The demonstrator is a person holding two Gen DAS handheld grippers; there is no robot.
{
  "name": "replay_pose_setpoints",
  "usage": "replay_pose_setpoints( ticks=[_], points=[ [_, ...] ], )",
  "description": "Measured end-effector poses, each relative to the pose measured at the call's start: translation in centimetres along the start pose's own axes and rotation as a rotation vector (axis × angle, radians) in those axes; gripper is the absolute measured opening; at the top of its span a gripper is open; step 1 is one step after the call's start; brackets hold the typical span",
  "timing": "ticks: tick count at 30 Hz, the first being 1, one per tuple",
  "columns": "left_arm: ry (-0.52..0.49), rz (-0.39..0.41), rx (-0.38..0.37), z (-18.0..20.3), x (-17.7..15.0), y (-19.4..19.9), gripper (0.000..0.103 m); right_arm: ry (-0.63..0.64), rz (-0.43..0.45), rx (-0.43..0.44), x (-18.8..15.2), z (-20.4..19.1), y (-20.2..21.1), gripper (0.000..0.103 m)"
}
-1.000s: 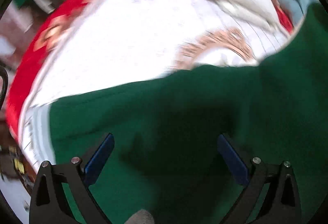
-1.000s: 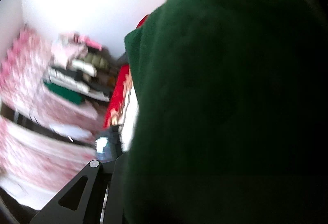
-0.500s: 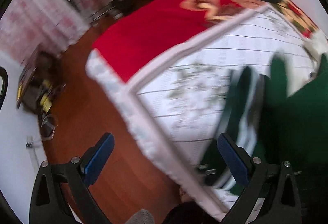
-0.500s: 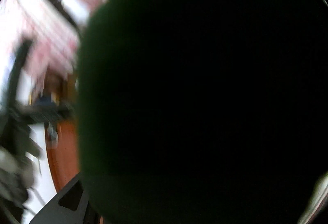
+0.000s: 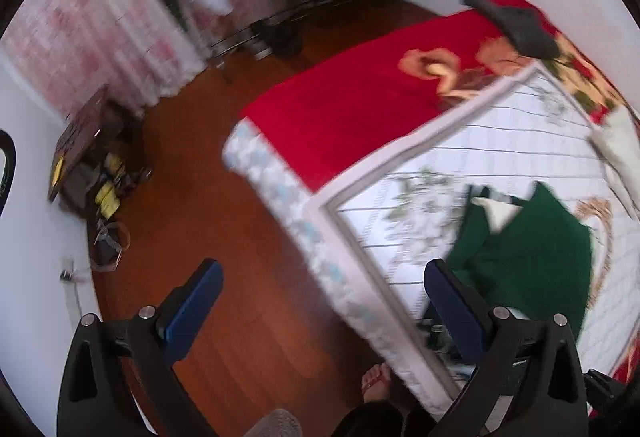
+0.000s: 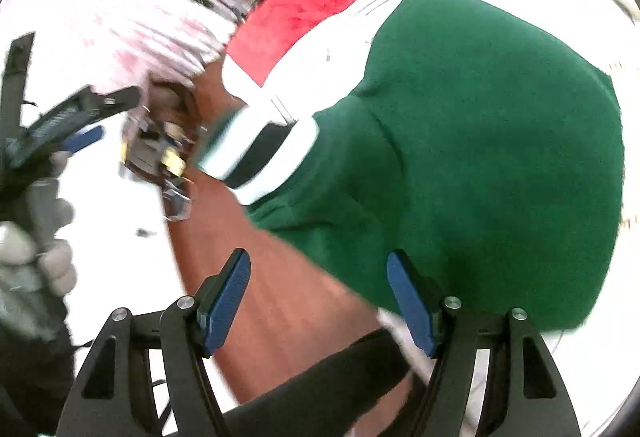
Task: Fold large clothes
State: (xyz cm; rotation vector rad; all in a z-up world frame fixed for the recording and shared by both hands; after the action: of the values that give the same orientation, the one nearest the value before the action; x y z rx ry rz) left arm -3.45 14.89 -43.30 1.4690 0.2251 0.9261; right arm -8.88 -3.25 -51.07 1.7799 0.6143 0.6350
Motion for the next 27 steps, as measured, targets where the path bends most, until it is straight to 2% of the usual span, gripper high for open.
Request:
replay_pose_setpoints(
  ticks=[1, 3, 4, 5, 7, 8, 9, 10, 11, 12, 13, 14, 15, 16, 18, 21, 22, 24, 26, 27],
  points=[
    [-0.025, -0.008, -0.033, 1.8, 0.2, -0.3, 0.103, -0.036, -0.004, 0.002, 3.8, 1.4, 0.4, 0.073],
    [-0.071, -0.042, -0.079, 5.5, 0.2, -2.0, 0.103, -0.18, -0.015, -0.021, 4.5, 7.6, 2.5, 0.072],
    [-0.108, -0.076, -0.117, 8.1, 0.0, -3.6, 0.103, -0.239, -0.008, -0.038, 4.6, 10.3, 2.7, 0.068],
    [-0.133, -0.091, -0.121, 9.4, -0.3, -4.7, 0.103, -0.282, 0.002, -0.05, 5.0, 10.6, 2.3, 0.064],
    [-0.181, -0.136, -0.087, 11.7, -0.9, -8.4, 0.103, -0.337, 0.004, -0.093, 5.5, 12.8, 1.2, 0.042],
    [-0.195, -0.149, -0.071, 12.0, -1.1, -10.0, 0.103, -0.375, 0.008, -0.118, 6.1, 15.0, 0.7, 0.039],
    [-0.213, -0.169, -0.017, 11.9, -1.4, -12.3, 0.103, -0.399, 0.018, -0.125, 9.9, 16.3, -0.5, 0.039],
    [-0.225, -0.187, 0.012, 11.6, -1.6, -13.9, 0.103, -0.412, 0.02, -0.133, 12.3, 15.9, -1.9, 0.039],
    [-0.224, -0.221, 0.044, 10.9, -2.0, -16.3, 0.103, -0.423, 0.022, -0.133, 13.6, 19.3, -1.6, 0.039],
    [-0.215, -0.259, 0.075, 10.1, -2.3, -18.1, 0.103, -0.425, 0.021, -0.13, 14.8, 19.0, -2.5, 0.039],
    [-0.206, -0.307, 0.1, 9.1, -2.6, -20.4, 0.103, -0.426, 0.023, -0.134, 14.1, 20.9, -2.4, 0.039],
    [-0.198, -0.314, 0.106, 8.5, -2.7, -21.4, 0.103, -0.421, 0.028, -0.142, 15.5, 21.1, -3.2, 0.039],
    [-0.185, -0.312, 0.114, 7.8, -2.5, -22.4, 0.103, -0.416, 0.031, -0.16, 15.9, 22.7, -2.0, 0.039],
    [-0.183, -0.31, 0.145, 7.0, -2.3, -23.6, 0.103, -0.417, 0.03, -0.166, 17.1, 23.3, -3.4, 0.039],
    [-0.171, -0.316, 0.146, 6.4, -2.0, -25.2, 0.103, -0.425, 0.041, -0.186, 19.1, 24.6, -5.6, 0.039],
    [-0.117, -0.33, 0.137, 5.0, -1.6, -26.5, 0.103, -0.401, -0.007, -0.224, 21.7, 25.9, -9.5, 0.039],
    [-0.105, -0.338, 0.131, 4.8, -1.5, -26.4, 0.103, -0.408, -0.014, -0.216, 22.0, 25.9, -9.5, 0.039],
    [-0.105, -0.319, 0.132, 4.7, -1.1, -24.9, 0.103, -0.409, -0.013, -0.145, 22.1, 26.1, -7.9, 0.039],
    [-0.087, -0.262, 0.103, 4.9, -0.4, -22.4, 0.103, -0.425, 0.02, -0.093, 21.0, 27.1, -5.1, 0.053],
    [-0.069, -0.232, 0.086, 5.0, -0.1, -20.9, 0.103, -0.434, 0.032, -0.079, 20.4, 28.1, -4.1, 0.07]
  ],
)
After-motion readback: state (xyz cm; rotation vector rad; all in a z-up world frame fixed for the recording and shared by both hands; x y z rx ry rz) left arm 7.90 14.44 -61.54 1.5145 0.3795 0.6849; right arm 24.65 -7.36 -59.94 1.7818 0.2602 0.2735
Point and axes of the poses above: each gripper's, at about its wrist camera, not at the fingertips, and y roughly against the way its jaws point, z to its right, x to its top, the point moved 9 cm from there along -y, roughly the way its jaws point, and after that the axes turned 15 degrees about -x, right-handed, at the moved point
